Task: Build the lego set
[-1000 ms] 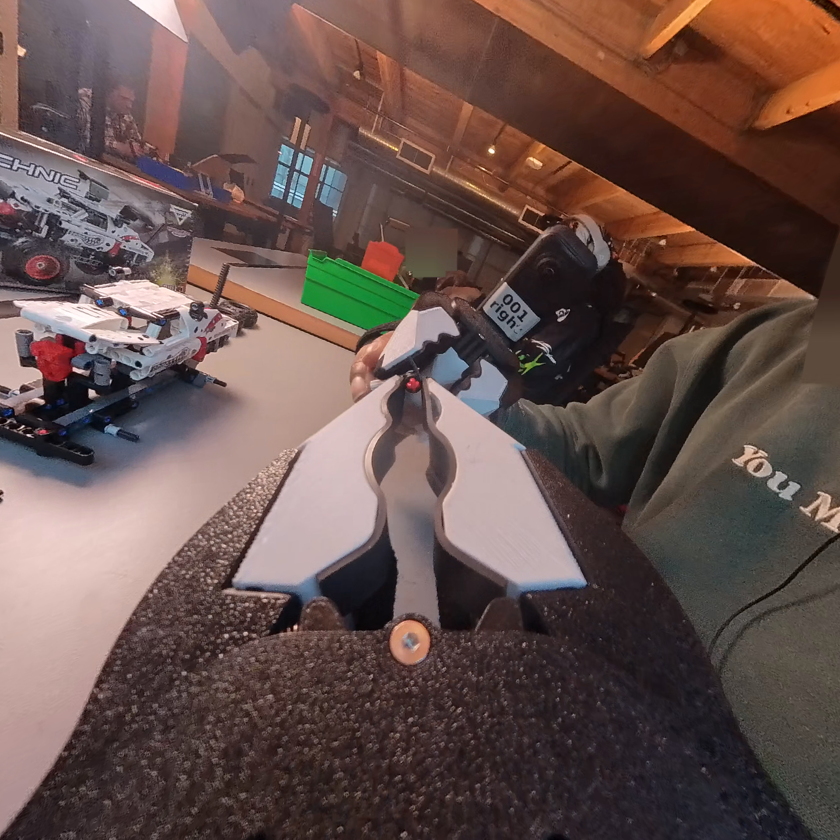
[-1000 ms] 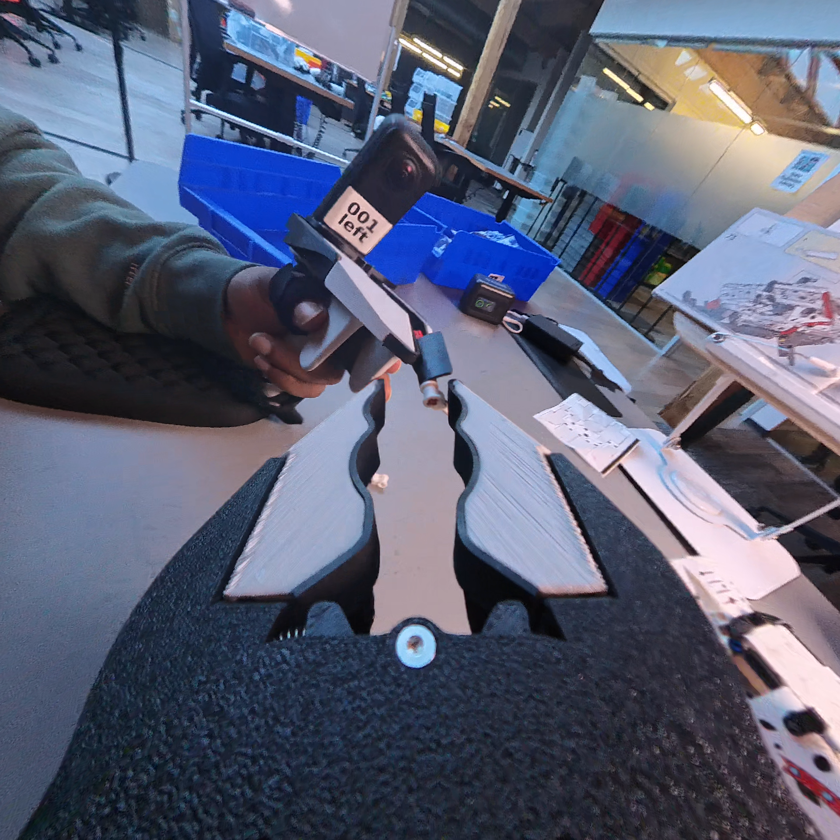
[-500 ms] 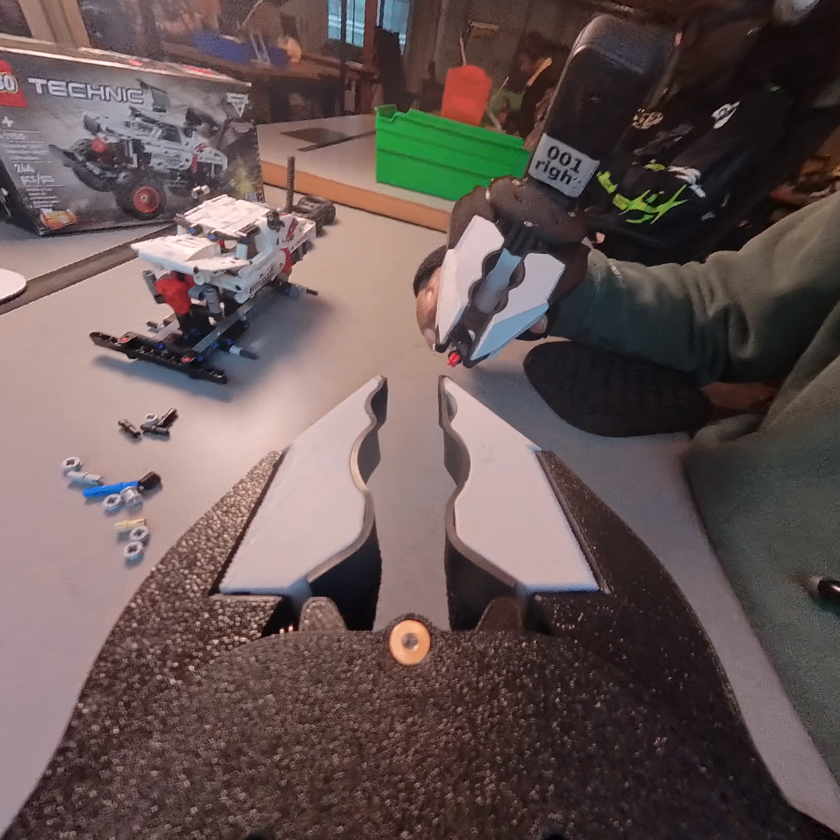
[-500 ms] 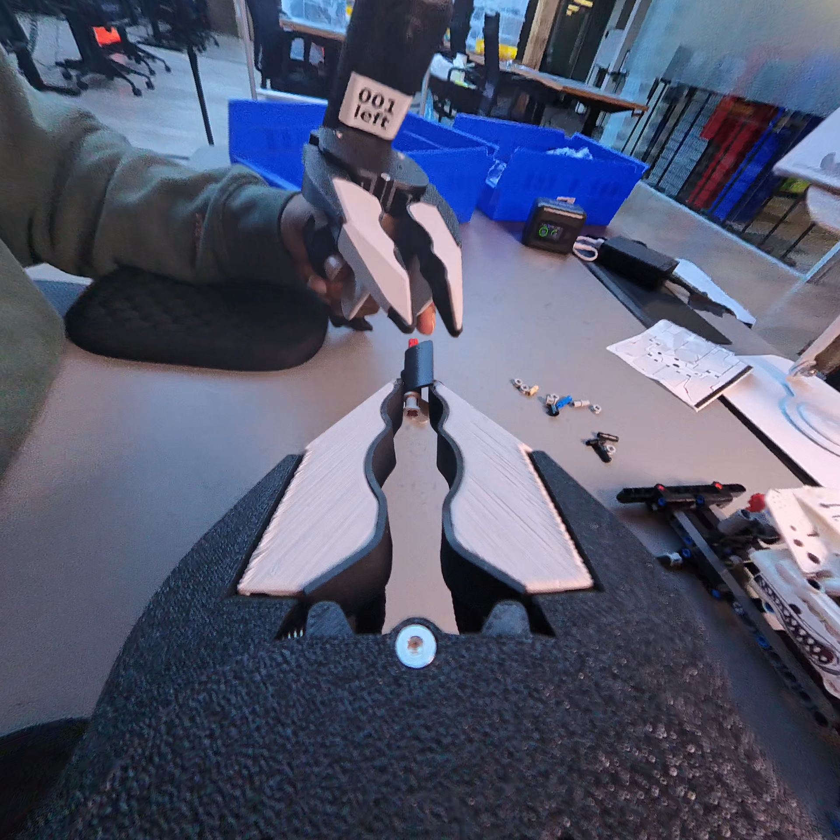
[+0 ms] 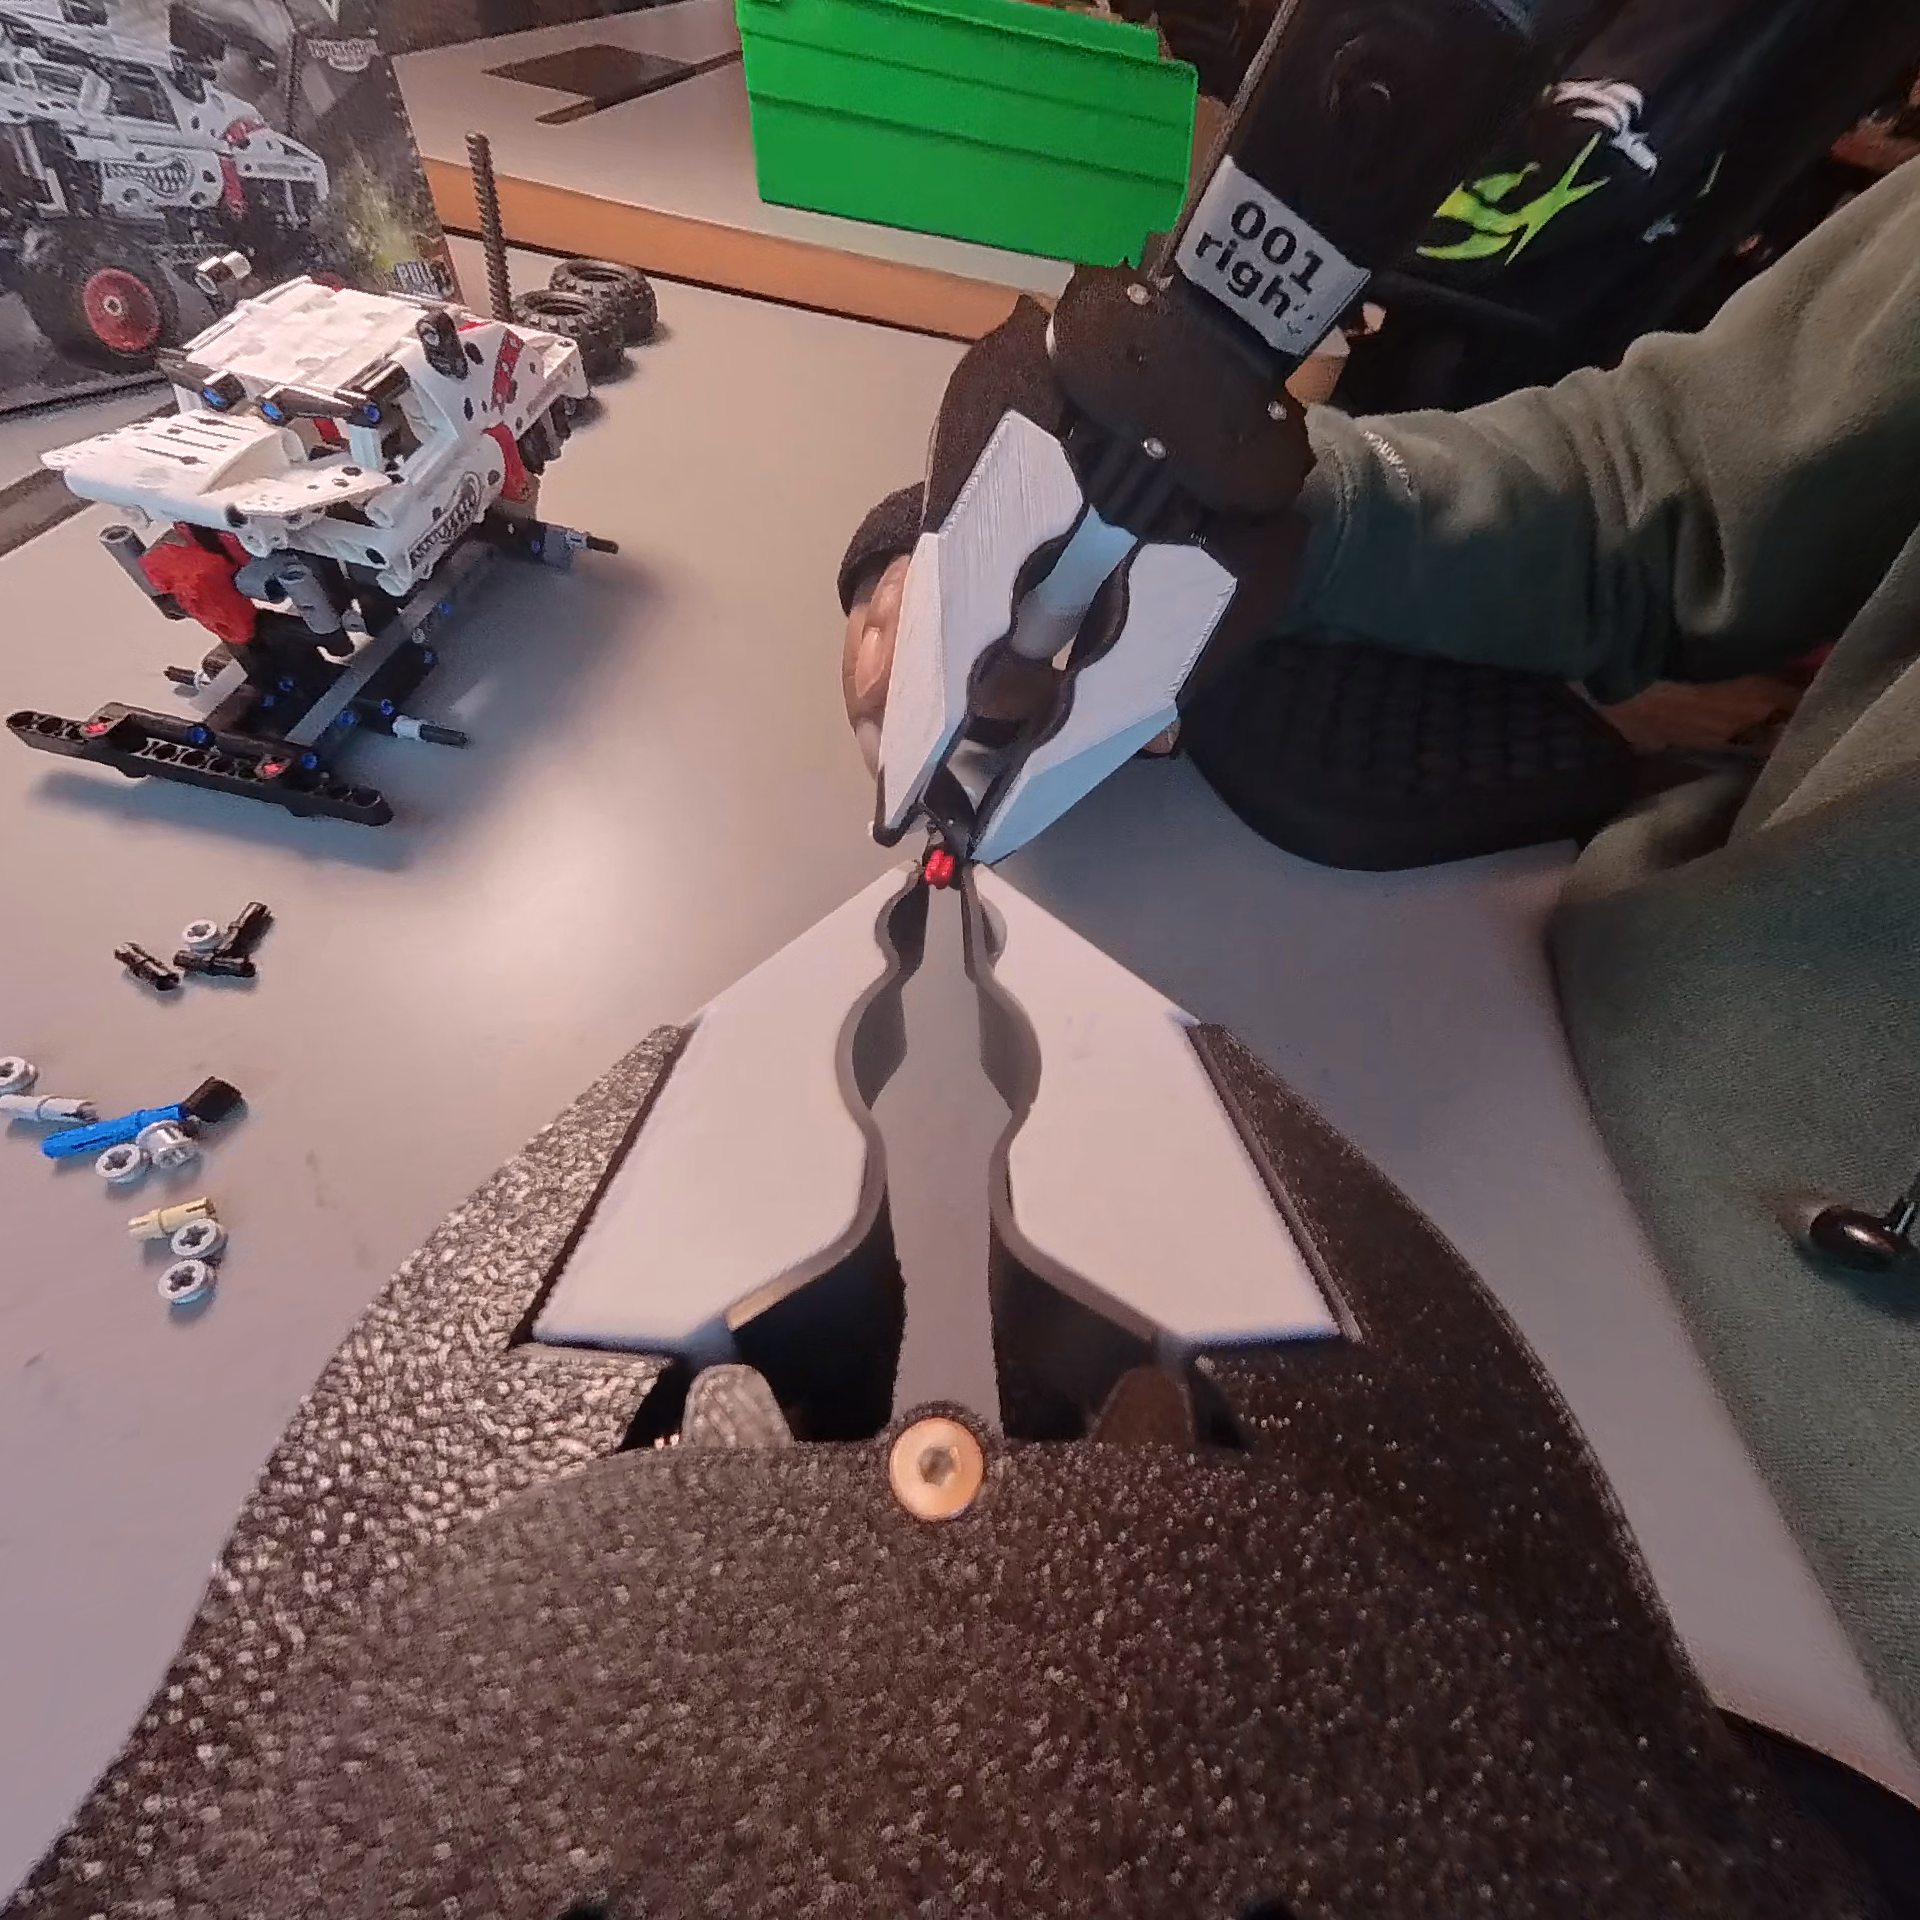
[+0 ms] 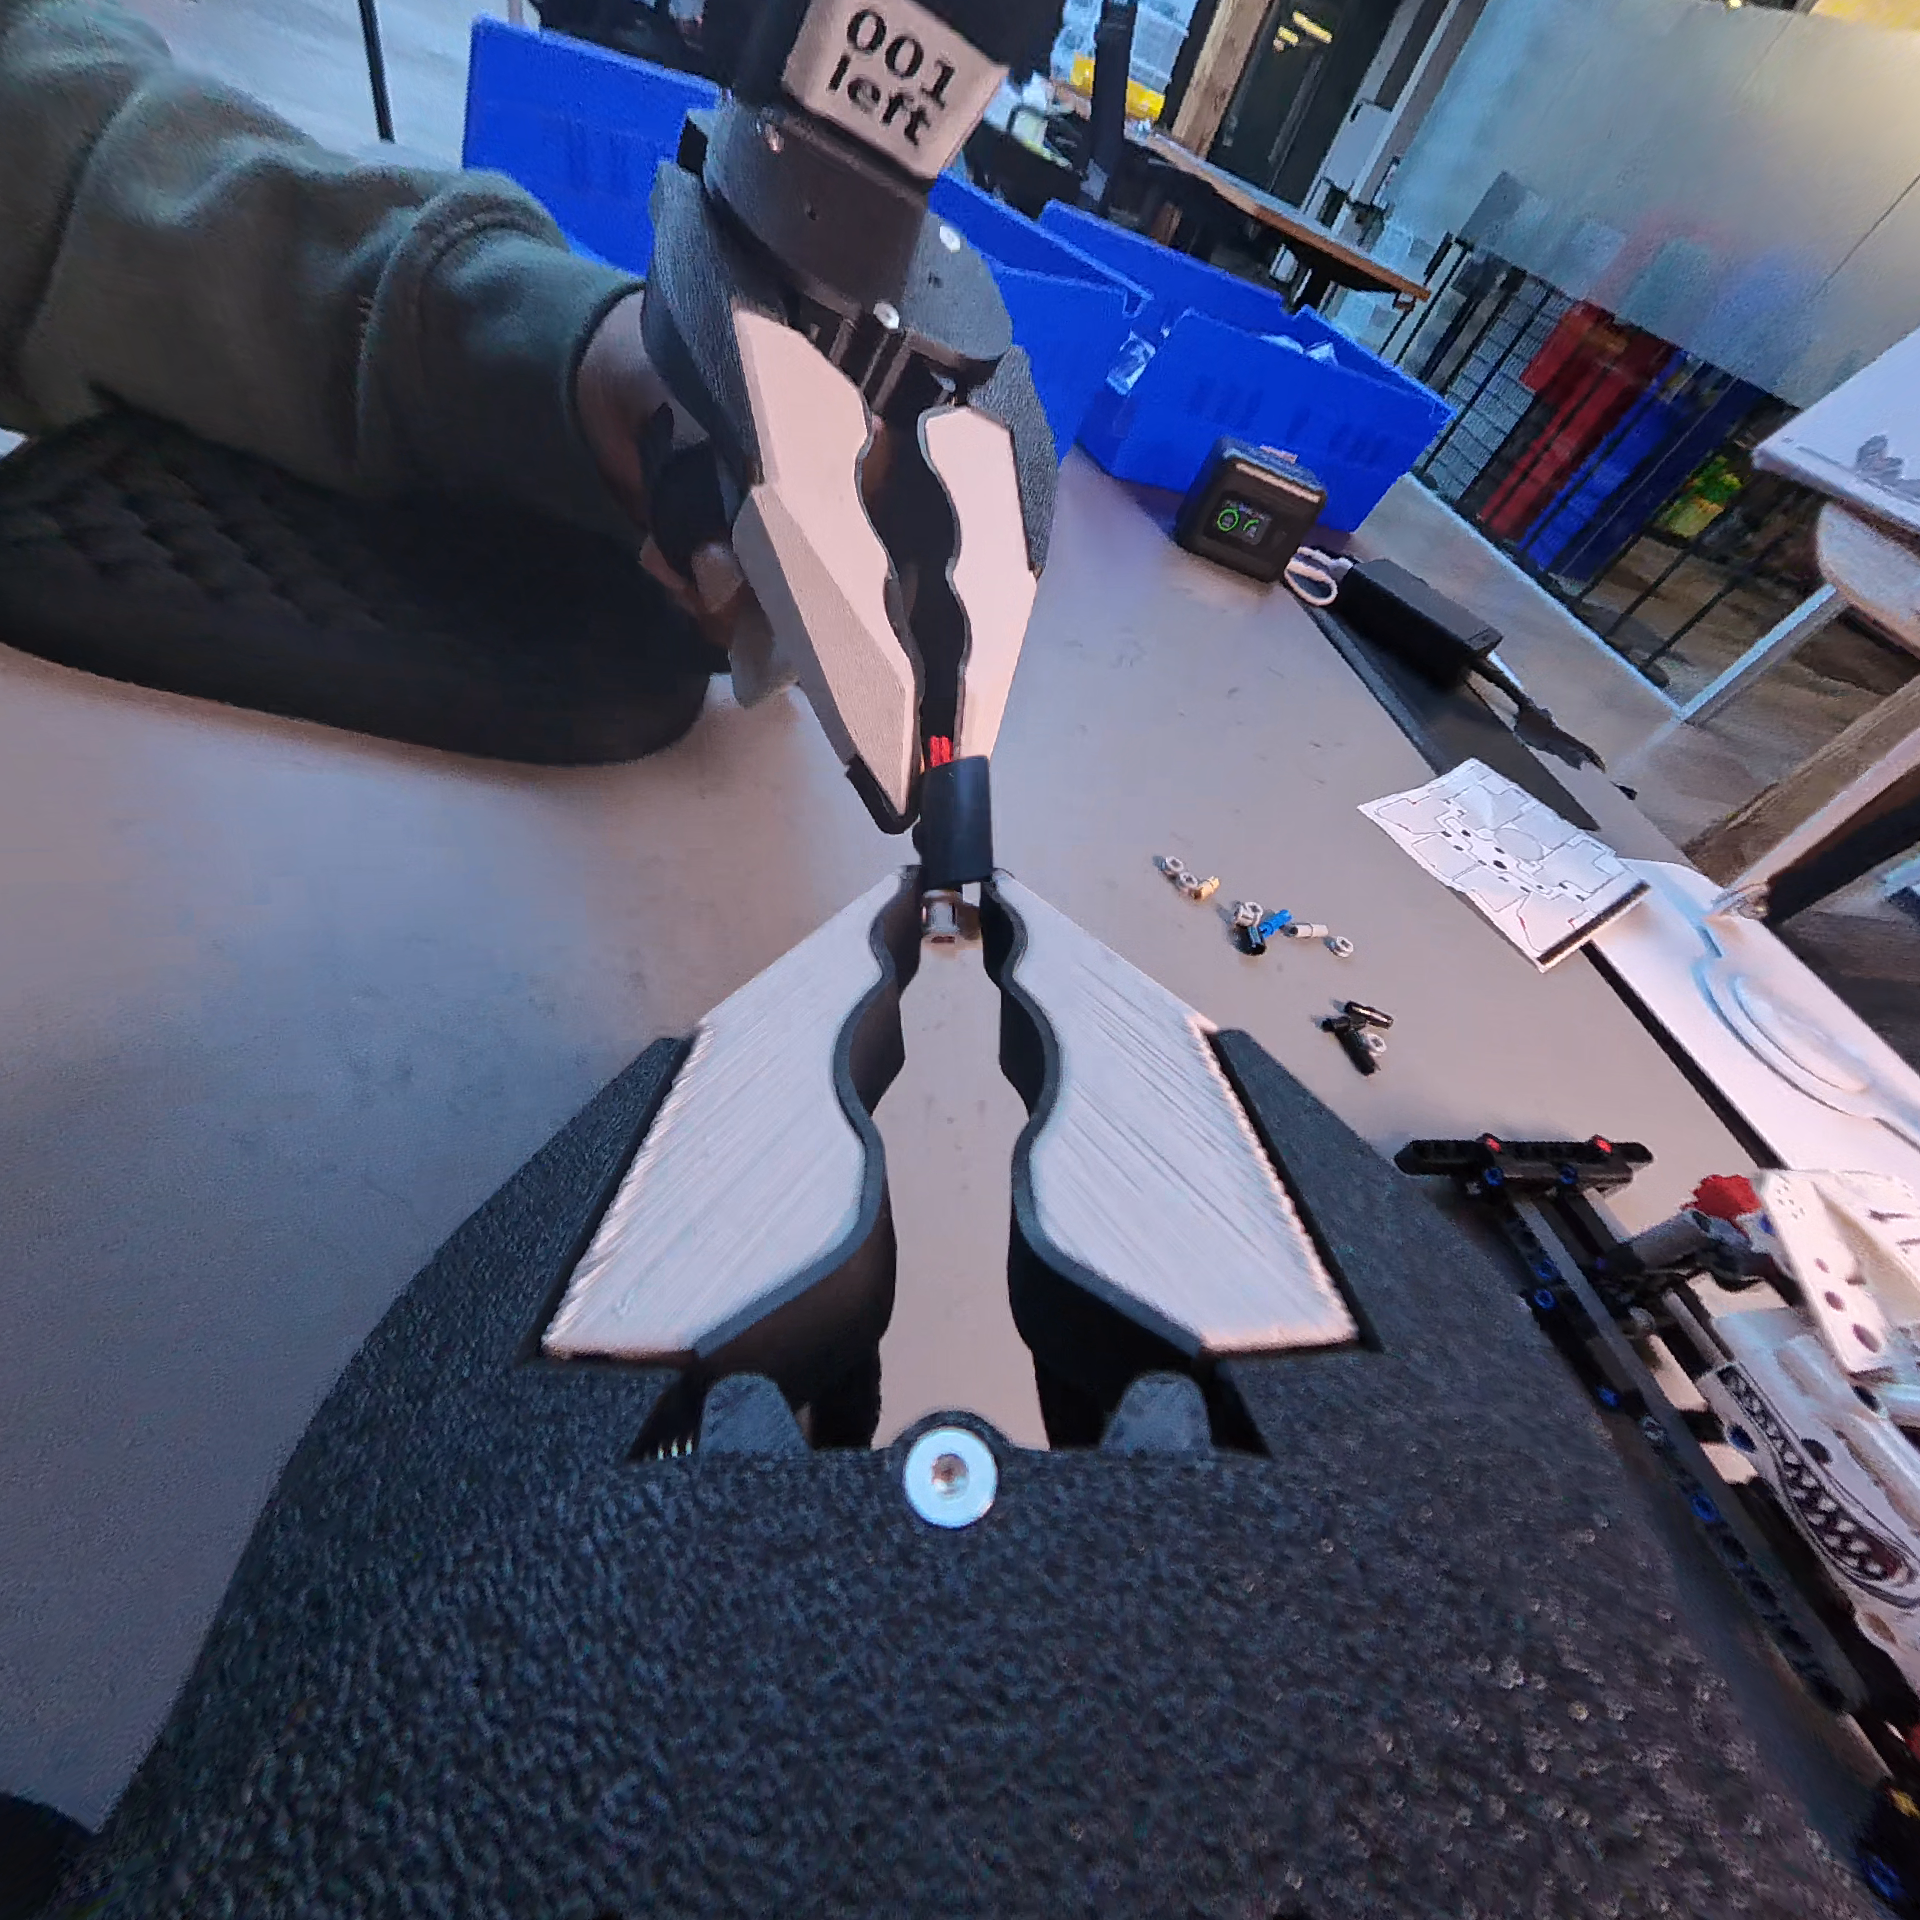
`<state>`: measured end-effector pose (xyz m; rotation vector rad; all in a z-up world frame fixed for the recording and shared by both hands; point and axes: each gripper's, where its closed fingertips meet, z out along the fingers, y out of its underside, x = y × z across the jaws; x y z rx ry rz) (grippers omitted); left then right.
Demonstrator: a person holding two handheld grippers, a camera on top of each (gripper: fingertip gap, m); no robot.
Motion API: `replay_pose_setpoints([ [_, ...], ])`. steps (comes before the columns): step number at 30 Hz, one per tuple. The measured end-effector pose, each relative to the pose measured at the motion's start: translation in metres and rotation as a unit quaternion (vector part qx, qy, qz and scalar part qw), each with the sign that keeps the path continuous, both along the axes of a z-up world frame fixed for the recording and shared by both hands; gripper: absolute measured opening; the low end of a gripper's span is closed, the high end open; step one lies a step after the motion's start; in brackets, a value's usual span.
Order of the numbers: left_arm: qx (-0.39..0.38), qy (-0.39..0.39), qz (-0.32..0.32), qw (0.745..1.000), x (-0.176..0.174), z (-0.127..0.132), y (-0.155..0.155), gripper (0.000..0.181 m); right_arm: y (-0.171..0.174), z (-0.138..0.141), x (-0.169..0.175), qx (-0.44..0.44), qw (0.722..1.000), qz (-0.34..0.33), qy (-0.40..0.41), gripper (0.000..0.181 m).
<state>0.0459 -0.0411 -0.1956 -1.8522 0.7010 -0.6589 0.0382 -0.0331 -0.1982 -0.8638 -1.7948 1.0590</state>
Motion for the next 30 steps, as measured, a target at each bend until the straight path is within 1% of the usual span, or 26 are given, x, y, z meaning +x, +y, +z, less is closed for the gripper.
replay_pose_setpoints([
  [3,-0.002,0.051,-0.003,0.999,0.0,-0.012,-0.001,0.003,0.0,-0.012,0.001,0.028,0.999,-0.002,-0.025,0.01],
  [6,-0.005,0.08,-0.009,0.997,0.002,-0.02,-0.003,0.002,0.0,-0.017,0.002,0.045,0.998,-0.004,-0.039,0.011],
  [8,-0.005,0.087,-0.011,0.996,0.003,-0.023,-0.003,0.002,0.0,-0.017,0.002,0.047,0.998,-0.005,-0.04,0.013],
  [12,0.002,0.089,-0.011,0.996,0.002,-0.021,-0.004,0.002,-0.001,-0.011,0.003,0.063,0.998,0.0,-0.026,0.01],
  [13,-0.003,0.095,-0.013,0.995,-0.001,-0.022,-0.005,0.002,-0.002,-0.011,0.003,0.072,0.997,0.0,-0.024,0.01],
  [15,-0.01,0.115,-0.005,0.993,-0.012,-0.025,-0.005,0.009,0.0,-0.015,0.004,0.103,0.994,-0.006,-0.03,0.009],
  [17,-0.02,0.147,0.016,0.989,-0.031,-0.029,-0.004,0.011,0.003,-0.021,0.004,0.117,0.992,-0.01,-0.039,0.009],
  [19,-0.041,0.176,0.034,0.983,-0.049,-0.04,-0.005,0.015,0.008,-0.025,0.004,0.119,0.992,-0.019,-0.048,0.009],
  [21,-0.077,0.178,0.033,0.981,-0.054,-0.053,-0.007,0.022,0.015,-0.03,0.003,0.129,0.989,-0.03,-0.06,0.009],
  [25,-0.109,0.196,0.046,0.974,-0.051,-0.071,-0.003,0.024,0.023,-0.037,0.004,0.15,0.985,-0.047,-0.075,0.009],
  [26,-0.112,0.199,0.047,0.973,-0.049,-0.074,-0.001,0.024,0.024,-0.037,0.004,0.151,0.984,-0.049,-0.076,0.009],
  [29,-0.107,0.209,0.045,0.971,-0.044,-0.074,0.001,0.011,0.027,-0.036,0.004,0.149,0.984,-0.054,-0.075,0.009],
  [30,-0.108,0.208,0.035,0.971,-0.04,-0.075,0.0,0.006,0.028,-0.035,0.005,0.149,0.984,-0.056,-0.075,0.009],
])
